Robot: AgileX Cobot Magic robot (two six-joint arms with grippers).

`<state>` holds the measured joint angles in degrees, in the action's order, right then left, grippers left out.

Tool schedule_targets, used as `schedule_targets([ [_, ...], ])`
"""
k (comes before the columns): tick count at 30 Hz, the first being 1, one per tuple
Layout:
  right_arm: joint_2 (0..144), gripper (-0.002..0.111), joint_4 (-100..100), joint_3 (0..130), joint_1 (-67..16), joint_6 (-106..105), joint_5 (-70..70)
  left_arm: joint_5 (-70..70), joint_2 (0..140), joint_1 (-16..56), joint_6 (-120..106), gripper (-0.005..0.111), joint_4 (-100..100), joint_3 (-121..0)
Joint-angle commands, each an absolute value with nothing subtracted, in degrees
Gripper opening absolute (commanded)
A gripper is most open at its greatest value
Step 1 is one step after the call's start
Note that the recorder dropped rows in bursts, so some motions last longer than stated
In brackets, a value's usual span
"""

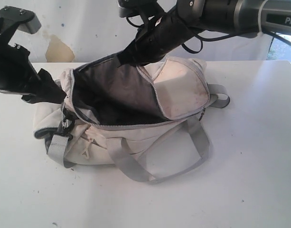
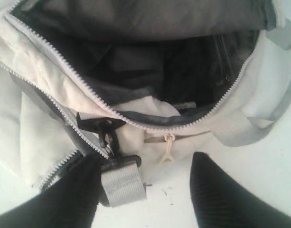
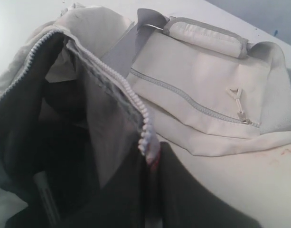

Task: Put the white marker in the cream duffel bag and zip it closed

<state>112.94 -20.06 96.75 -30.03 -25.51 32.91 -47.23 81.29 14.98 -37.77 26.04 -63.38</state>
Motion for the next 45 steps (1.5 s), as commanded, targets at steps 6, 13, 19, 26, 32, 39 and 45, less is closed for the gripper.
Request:
schedule_targets([
  [6,112.10,0.000,-19.83,96.60,-30.83,-27.79,40.32,-49.24,80.45,14.98,-23.99,0.055,15.64,-63.66],
  [13,112.10,0.016,-19.62,96.60,-32.31,-28.62,46.88,-49.52,80.45,14.98,-22.91,0.055,14.87,-63.66],
  [19,112.10,0.061,-19.84,96.60,-33.71,-28.27,51.45,-49.65,80.45,14.98,-22.78,0.055,14.88,-63.66],
  [26,110.71,0.076,-20.77,96.60,-34.21,-27.69,51.87,-50.23,80.45,14.98,-22.66,0.055,14.88,-63.66],
  [32,105.83,0.076,-21.15,96.60,-34.21,-21.88,55.04,-50.56,80.45,14.98,-22.51,0.055,14.88,-63.66],
  [39,102.40,0.076,-22.53,96.60,-34.21,-21.65,64.36,-50.01,80.45,14.98,-22.51,0.055,16.12,-63.66],
  [45,102.28,0.076,-20.80,96.60,-34.21,-18.03,69.70,-45.77,80.45,14.98,-22.51,0.055,20.73,-63.66],
])
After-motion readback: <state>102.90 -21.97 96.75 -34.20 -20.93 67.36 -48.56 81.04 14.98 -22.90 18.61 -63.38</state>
